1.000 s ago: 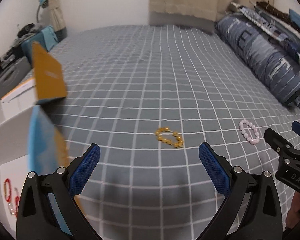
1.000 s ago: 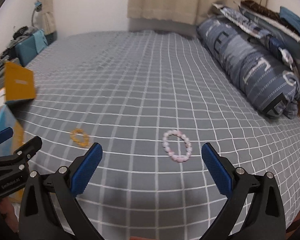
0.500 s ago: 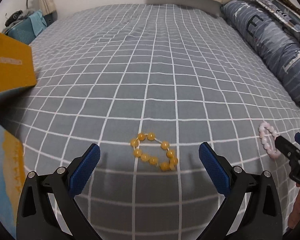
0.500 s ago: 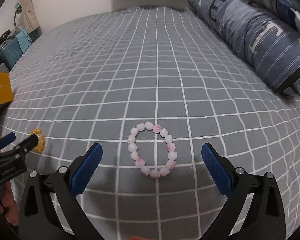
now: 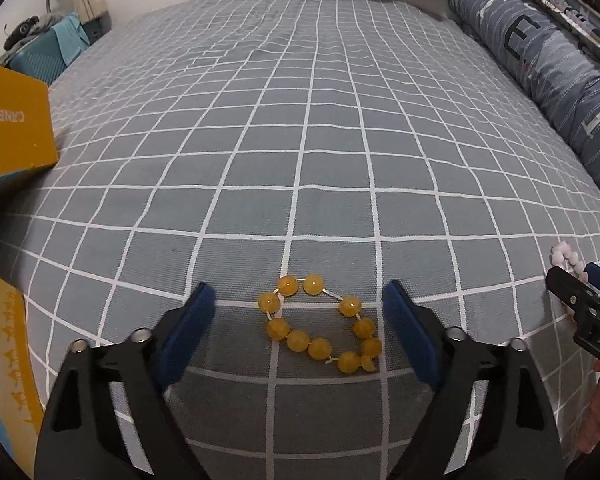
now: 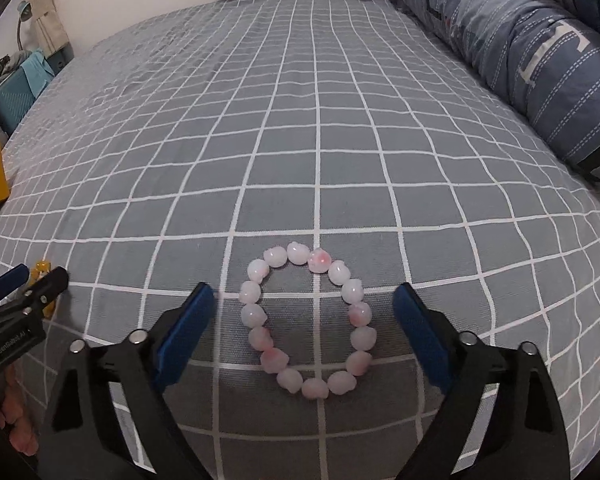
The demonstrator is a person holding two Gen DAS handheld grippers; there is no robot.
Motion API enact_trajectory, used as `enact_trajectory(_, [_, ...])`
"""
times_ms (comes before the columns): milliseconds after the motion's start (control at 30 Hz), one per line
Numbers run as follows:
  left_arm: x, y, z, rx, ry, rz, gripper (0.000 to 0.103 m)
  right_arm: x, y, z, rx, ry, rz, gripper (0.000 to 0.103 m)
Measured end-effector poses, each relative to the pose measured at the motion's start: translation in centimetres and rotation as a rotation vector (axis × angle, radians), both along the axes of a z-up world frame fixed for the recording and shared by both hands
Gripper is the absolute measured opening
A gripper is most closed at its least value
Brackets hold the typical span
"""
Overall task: Organize jewelry
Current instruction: 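Grasp the amber bead bracelet with the left tool while the right tool grasps the pink bead bracelet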
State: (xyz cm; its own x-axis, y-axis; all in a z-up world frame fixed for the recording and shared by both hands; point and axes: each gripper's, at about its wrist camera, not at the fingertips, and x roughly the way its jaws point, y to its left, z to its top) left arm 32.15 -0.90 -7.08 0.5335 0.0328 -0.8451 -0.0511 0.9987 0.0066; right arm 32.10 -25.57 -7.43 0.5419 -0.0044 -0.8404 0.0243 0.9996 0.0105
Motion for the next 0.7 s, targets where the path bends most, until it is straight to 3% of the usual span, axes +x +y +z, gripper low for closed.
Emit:
enact_trajectory(333, [-0.5, 0.1, 0.4, -0.007, 0.007, -0.008, 0.035, 0.2, 0.1, 0.1, -0.008, 0.009, 0.009, 0.044])
enact_trajectory(467, [-0.6, 0.3, 0.5, -0.031, 0.011, -0.008, 0.016, 0.1, 0.3, 0.2, -0.013, 0.011, 0.014, 0.021])
enact_trajectory(700, [-1.0, 0.5, 1.0, -0.046, -0.006, -0.011, 0.016, -0.1, -0.1, 0.5, 0.015, 0.005, -0.003, 0.019])
